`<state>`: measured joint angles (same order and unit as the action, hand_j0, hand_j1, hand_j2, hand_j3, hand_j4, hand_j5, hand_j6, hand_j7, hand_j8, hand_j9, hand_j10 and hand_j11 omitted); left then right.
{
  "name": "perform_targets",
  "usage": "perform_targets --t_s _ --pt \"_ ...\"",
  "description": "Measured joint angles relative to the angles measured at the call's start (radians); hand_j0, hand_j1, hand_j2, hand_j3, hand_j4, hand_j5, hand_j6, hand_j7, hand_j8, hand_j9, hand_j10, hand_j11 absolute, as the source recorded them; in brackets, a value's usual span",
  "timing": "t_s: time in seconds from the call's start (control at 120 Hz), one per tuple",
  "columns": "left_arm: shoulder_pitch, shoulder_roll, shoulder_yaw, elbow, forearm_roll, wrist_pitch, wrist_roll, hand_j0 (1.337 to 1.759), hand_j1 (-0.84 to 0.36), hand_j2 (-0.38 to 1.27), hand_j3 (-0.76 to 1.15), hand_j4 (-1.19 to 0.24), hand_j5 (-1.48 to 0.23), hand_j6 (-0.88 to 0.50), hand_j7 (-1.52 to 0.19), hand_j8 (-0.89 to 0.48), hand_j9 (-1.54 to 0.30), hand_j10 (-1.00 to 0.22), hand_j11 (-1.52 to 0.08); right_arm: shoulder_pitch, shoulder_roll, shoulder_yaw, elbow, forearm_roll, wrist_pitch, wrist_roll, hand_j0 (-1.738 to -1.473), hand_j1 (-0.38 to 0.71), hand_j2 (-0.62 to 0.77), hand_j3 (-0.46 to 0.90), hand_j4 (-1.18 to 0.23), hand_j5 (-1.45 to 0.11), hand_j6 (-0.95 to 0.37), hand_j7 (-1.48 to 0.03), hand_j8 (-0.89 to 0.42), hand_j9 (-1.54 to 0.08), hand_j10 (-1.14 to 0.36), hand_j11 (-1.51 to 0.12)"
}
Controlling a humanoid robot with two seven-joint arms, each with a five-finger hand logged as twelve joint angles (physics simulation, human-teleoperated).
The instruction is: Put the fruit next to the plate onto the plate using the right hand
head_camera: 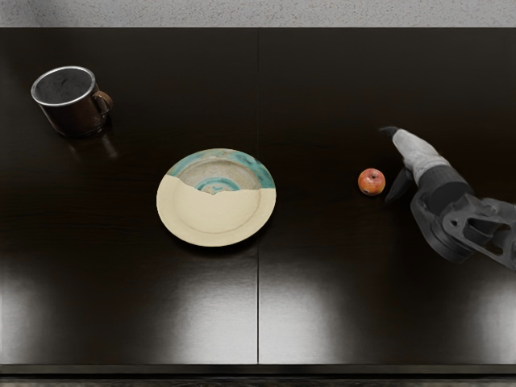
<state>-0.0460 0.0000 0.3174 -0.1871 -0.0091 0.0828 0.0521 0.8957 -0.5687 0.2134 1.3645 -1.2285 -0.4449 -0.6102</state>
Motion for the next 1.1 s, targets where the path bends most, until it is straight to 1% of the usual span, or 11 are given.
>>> perform_targets --t_s 0.333,0.533,0.767,1.1 --pt "0.000 0.000 0.000 0.000 0.000 0.000 0.000 1.658 0.07 0.05 0.00 -0.23 -0.30 -0.23 -0.30 -0.23 -0.30 -0.23 -0.30 -0.003 0.036 -0.028 -0.008 -0.011 -0.059 -0.001 -1.658 -0.01 -0.05 0.00 -0.28 -0.37 -0.29 -0.36 -0.28 -0.37 -0.28 -0.37" --pt "0.000 0.000 0.000 0.000 0.000 0.000 0.000 1.658 0.07 0.05 0.00 -0.23 -0.30 -0.23 -0.30 -0.23 -0.30 -0.23 -0.30 -0.004 0.051 -0.034 0.006 -0.012 -0.063 -0.001 -1.658 0.02 -0.06 0.00 -0.31 -0.40 -0.31 -0.40 -0.31 -0.40 -0.31 -0.40" --pt "0.000 0.000 0.000 0.000 0.000 0.000 0.000 1.658 0.07 0.05 0.00 -0.23 -0.30 -0.23 -0.30 -0.23 -0.30 -0.23 -0.30 -0.008 0.050 -0.041 0.032 -0.011 -0.063 -0.001 -1.658 0.08 -0.07 0.00 -0.37 -0.47 -0.37 -0.47 -0.37 -0.47 -0.37 -0.47" --pt "0.000 0.000 0.000 0.000 0.000 0.000 0.000 1.658 0.07 0.05 0.00 -0.23 -0.30 -0.23 -0.30 -0.23 -0.30 -0.23 -0.30 -0.025 0.050 -0.044 0.036 -0.012 -0.064 -0.001 -1.658 0.14 -0.08 0.00 -0.41 -0.53 -0.41 -0.53 -0.41 -0.53 -0.41 -0.53"
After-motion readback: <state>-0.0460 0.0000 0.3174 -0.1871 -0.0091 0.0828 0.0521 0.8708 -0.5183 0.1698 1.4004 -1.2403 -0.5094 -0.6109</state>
